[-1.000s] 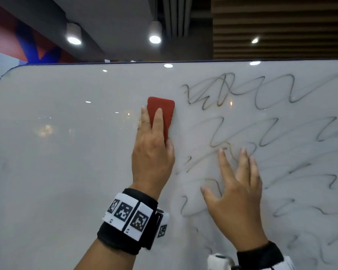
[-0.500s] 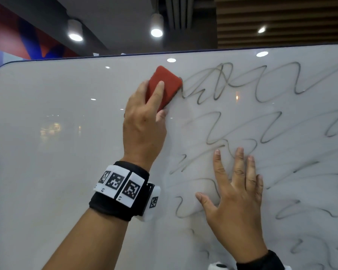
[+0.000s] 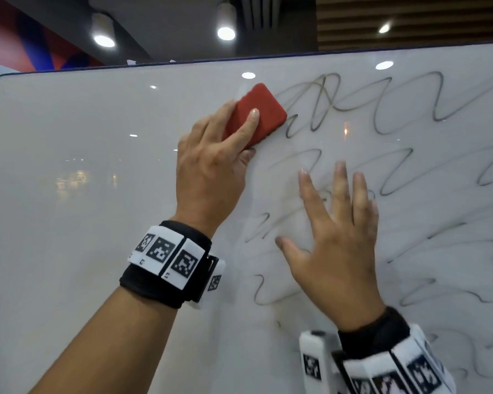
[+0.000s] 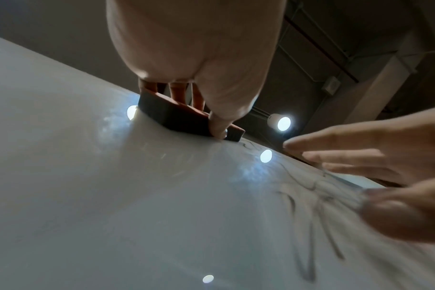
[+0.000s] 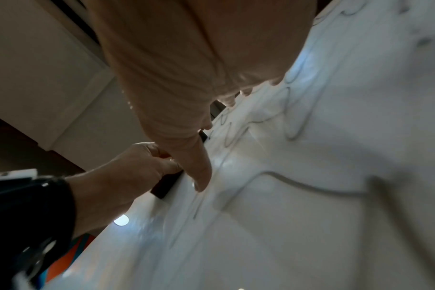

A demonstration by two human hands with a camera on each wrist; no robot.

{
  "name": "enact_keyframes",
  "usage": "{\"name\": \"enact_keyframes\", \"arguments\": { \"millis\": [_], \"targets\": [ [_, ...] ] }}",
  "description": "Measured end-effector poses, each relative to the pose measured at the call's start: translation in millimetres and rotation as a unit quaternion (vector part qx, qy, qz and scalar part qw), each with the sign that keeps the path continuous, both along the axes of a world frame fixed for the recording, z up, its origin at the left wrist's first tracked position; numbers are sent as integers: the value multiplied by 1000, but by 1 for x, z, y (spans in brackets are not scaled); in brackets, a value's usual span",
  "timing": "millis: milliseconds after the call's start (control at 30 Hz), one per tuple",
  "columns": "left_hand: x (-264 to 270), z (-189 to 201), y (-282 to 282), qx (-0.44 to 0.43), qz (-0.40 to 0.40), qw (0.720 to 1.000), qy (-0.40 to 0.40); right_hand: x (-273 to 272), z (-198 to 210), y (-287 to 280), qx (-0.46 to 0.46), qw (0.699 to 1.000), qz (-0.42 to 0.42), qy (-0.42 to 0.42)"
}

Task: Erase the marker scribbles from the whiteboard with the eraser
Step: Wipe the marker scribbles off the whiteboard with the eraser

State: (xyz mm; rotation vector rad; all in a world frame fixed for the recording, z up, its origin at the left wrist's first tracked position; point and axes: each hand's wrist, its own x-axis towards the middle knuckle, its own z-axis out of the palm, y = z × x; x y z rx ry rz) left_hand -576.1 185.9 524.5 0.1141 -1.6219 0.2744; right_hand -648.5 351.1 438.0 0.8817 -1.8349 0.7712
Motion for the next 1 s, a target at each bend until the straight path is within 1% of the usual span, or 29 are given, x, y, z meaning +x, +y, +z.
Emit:
{"name": "enact_keyframes", "arguments": {
  "millis": [67,133,300,467,533,600,633,667,700,800,833,900,967,1000],
  "targets": [
    [1,1,1,13,0,1000,-5,-2,19,-2,39,999,-2,-8],
    [0,0,1,14,-3,1000,-13,-7,23,-4,67,997,-2,-25],
    [2,3,-2,15,4,1000,-25,-11,17,-4,55,998,5,-14],
    [0,12,0,72,-2,997,11,-10,17,-3,64,998,5,-18],
    [-3,6,5,47,-8,999,5,-11,17,-3,63,998,7,-19],
    [-5,-8,7,-26,-1,999,-25,-11,17,-3,58,998,8,-17],
    [-3,-12,6,-53,6,998,-39,-11,16,-3,56,998,9,-16],
    [-1,-12,4,-60,12,997,-46,-11,16,-3,54,998,11,-16],
    [1,-8,1,-46,18,998,-41,-11,16,-3,54,998,12,-17],
    [7,11,-10,70,7,997,18,-11,14,-3,59,998,12,-21],
    [7,13,-11,81,6,996,27,-11,14,-3,60,998,12,-21],
    [6,6,-8,40,9,999,8,-12,13,-3,57,998,14,-23],
    [6,-10,-6,-16,6,1000,-25,-11,12,-3,53,998,15,-23],
    [7,-17,-6,-30,4,999,-36,-11,12,-3,52,998,14,-23]
  ]
}}
